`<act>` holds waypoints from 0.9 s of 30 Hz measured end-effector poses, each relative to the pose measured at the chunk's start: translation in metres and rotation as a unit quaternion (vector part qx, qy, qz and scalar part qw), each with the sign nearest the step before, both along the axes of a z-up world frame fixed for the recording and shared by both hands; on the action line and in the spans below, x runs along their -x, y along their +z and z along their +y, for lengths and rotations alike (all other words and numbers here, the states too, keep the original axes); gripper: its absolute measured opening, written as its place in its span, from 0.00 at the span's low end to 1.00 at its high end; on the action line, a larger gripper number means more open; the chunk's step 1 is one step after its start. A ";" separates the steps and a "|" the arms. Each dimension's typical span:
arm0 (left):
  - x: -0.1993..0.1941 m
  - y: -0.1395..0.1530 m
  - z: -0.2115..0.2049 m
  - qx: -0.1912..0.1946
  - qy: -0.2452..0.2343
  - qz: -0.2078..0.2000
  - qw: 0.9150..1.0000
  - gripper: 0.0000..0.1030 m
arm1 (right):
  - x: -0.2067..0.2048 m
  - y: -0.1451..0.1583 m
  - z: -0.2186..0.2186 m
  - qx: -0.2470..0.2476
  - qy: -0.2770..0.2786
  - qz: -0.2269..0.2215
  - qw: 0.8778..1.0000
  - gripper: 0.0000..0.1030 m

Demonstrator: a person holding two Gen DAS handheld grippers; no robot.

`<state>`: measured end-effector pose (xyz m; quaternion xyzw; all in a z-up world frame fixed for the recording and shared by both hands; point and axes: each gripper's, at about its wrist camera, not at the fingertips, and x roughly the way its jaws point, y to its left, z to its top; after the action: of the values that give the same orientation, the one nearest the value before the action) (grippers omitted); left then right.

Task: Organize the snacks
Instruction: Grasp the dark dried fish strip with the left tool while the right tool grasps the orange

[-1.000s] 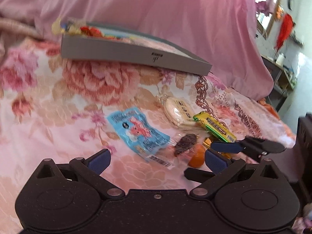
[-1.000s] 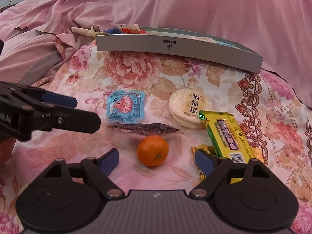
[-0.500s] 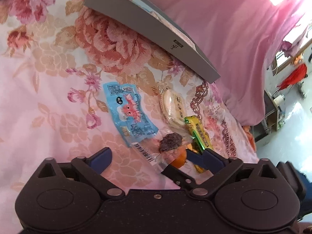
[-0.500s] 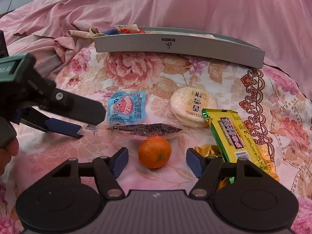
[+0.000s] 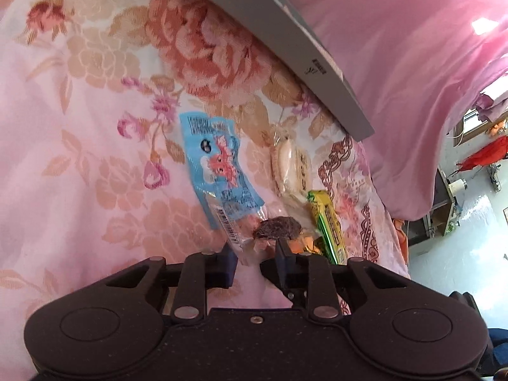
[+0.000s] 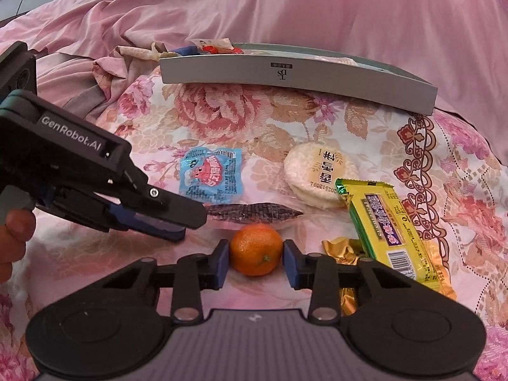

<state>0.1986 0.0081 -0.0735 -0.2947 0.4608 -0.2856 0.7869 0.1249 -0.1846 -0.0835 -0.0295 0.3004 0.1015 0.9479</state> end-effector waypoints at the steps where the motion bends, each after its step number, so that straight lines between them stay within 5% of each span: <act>1: 0.001 0.002 0.001 -0.004 0.003 -0.001 1.000 0.23 | 0.001 0.000 0.000 0.000 0.001 0.000 1.000 0.38; 7: 0.010 0.004 0.013 -0.044 0.027 0.008 0.999 0.05 | 0.015 0.000 0.000 -0.003 0.003 0.004 1.000 0.38; 13: 0.025 0.000 0.041 -0.054 0.054 0.017 0.997 0.06 | 0.030 0.002 -0.003 -0.012 0.008 0.007 1.000 0.38; 18: 0.025 0.005 0.036 -0.071 0.050 -0.021 0.996 0.35 | 0.037 0.004 0.000 -0.016 0.016 0.007 1.000 0.38; 20: 0.024 0.010 0.032 -0.078 0.043 -0.047 0.995 0.64 | 0.040 0.004 0.000 -0.016 0.019 0.008 1.000 0.38; 22: 0.024 0.018 0.025 -0.109 0.039 -0.092 0.989 0.80 | 0.042 0.004 0.000 -0.016 0.021 0.008 1.000 0.38; 27: 0.016 0.030 -0.005 -0.187 -0.056 -0.199 0.960 0.86 | 0.046 0.004 -0.001 -0.013 0.024 0.009 1.000 0.38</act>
<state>0.1823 0.0034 -0.0439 -0.0532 0.3561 -0.2910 0.8864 0.0792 -0.1855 -0.0798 -0.0233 0.3070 0.1287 0.9427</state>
